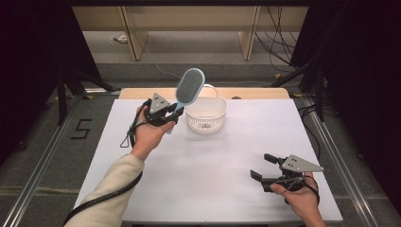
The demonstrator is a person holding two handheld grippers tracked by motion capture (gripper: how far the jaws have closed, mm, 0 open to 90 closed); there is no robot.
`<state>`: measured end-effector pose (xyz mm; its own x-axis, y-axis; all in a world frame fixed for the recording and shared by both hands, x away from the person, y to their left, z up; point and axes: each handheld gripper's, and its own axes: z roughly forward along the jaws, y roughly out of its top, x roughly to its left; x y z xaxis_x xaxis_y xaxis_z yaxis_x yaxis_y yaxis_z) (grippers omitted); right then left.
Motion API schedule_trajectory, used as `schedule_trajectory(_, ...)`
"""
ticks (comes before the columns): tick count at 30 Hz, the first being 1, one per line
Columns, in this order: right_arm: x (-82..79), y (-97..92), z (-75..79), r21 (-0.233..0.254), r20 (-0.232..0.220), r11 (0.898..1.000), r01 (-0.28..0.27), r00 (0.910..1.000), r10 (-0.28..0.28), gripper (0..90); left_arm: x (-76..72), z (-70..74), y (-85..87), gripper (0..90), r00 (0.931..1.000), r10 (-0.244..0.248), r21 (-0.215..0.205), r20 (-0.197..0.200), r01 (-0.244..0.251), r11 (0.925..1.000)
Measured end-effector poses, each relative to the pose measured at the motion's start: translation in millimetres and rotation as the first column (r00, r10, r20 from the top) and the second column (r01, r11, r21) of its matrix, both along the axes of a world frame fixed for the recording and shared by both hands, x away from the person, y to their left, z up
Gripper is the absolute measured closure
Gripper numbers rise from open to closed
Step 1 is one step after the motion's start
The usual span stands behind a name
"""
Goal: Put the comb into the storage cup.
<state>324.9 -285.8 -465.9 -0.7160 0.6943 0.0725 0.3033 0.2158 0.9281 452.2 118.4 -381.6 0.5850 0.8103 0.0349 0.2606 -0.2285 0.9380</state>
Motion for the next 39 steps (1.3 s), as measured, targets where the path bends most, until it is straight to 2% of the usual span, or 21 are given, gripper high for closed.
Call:
schedule_trajectory(15,0.2,-0.3,0.0,0.008,-0.001,1.000,-0.001,1.0000,0.001,16.3,6.0,2.9,-4.6,69.7,0.9999,-0.007,0.000,0.014,0.007,1.0000)
schedule_trajectory(29,0.2,-0.4,-0.1,0.009,-0.001,1.000,0.000,1.0000,0.000,16.4,12.0,2.8,-8.0,69.7,0.9998,-0.013,0.002,0.014,0.013,0.9999)
schedule_trajectory(39,0.2,-0.4,-0.1,0.008,-0.001,1.000,-0.001,1.0000,0.001,16.3,16.9,3.8,-11.7,69.7,0.9997,-0.024,-0.015,0.002,0.024,0.9996)
